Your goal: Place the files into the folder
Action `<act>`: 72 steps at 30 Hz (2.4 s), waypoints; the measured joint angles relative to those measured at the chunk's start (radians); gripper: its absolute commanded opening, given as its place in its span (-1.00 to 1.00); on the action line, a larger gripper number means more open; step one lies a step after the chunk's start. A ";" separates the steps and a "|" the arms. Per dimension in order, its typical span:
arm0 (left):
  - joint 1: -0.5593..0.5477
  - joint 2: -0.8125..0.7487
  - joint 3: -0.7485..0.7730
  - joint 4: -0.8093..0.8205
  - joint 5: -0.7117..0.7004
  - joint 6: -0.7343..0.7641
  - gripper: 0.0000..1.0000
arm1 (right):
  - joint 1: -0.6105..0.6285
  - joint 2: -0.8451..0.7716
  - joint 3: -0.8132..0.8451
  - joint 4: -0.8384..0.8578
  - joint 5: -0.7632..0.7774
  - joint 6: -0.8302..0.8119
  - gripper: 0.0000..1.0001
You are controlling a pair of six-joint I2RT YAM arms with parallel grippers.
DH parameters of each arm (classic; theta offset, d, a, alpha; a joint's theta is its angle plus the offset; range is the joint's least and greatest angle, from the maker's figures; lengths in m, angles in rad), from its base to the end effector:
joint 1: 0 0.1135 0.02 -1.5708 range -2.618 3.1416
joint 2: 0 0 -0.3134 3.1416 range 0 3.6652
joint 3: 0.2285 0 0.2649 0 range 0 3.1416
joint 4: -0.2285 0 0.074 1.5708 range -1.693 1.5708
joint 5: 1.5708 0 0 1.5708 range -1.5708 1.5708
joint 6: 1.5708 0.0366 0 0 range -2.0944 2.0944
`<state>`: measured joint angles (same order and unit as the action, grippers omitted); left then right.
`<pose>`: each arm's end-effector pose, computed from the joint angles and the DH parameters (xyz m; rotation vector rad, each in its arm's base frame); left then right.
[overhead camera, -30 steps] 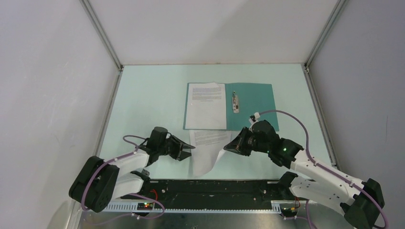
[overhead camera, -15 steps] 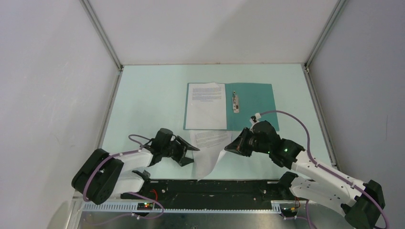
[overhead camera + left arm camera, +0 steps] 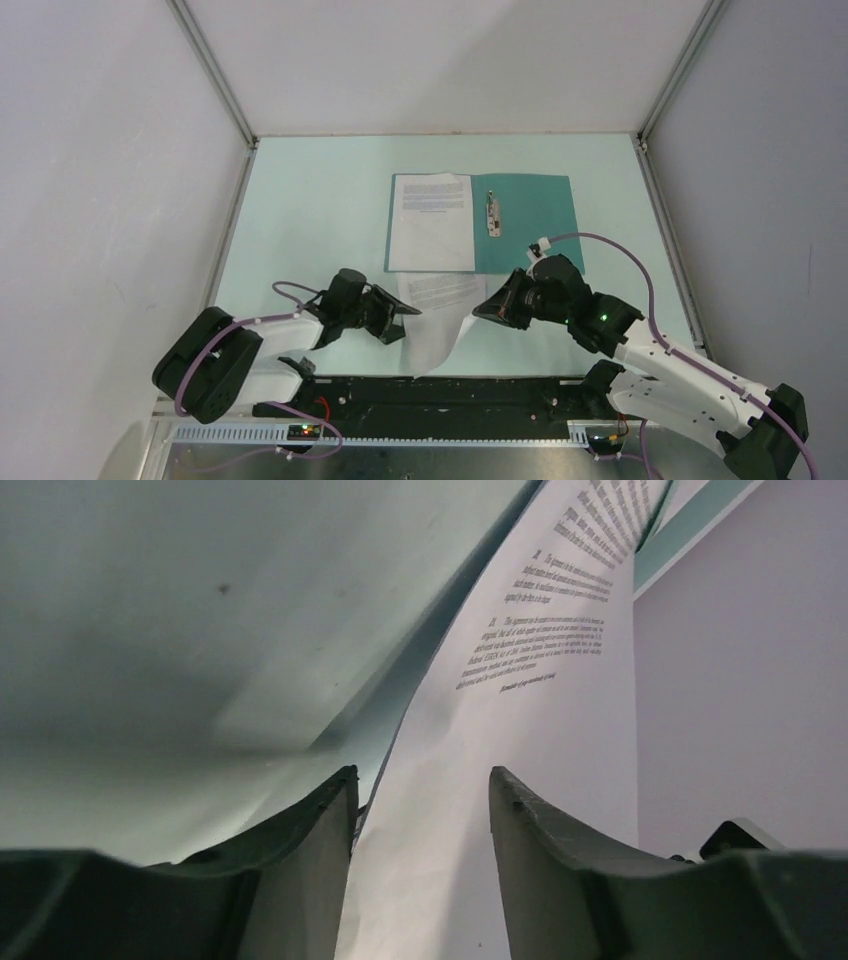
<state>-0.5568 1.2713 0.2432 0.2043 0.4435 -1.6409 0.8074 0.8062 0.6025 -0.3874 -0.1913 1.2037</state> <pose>0.1487 -0.1111 0.1444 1.2399 -2.5412 1.2718 0.1050 0.1198 0.2850 0.3642 2.4589 1.2453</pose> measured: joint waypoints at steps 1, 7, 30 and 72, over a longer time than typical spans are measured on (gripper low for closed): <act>0.000 -0.003 0.000 0.003 -0.007 -0.004 -0.19 | 0.000 -0.007 0.000 -0.005 0.001 0.000 -1.00; -0.002 -0.043 -0.002 0.016 -0.027 -0.019 -0.96 | 0.006 -0.027 0.000 -0.031 0.012 -0.001 -0.95; -0.014 -0.247 0.745 -0.774 -0.018 0.759 -1.00 | -0.337 -0.043 -0.165 0.141 -0.223 -0.224 0.99; 0.028 -0.176 1.119 -0.609 0.173 0.605 -1.00 | -0.273 0.184 -0.134 1.531 -0.162 0.219 0.72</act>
<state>-0.5289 1.0950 1.3624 -0.4049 0.6167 -1.0363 0.5346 0.9905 0.4683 1.1439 -0.3534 1.4231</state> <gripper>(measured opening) 0.005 0.927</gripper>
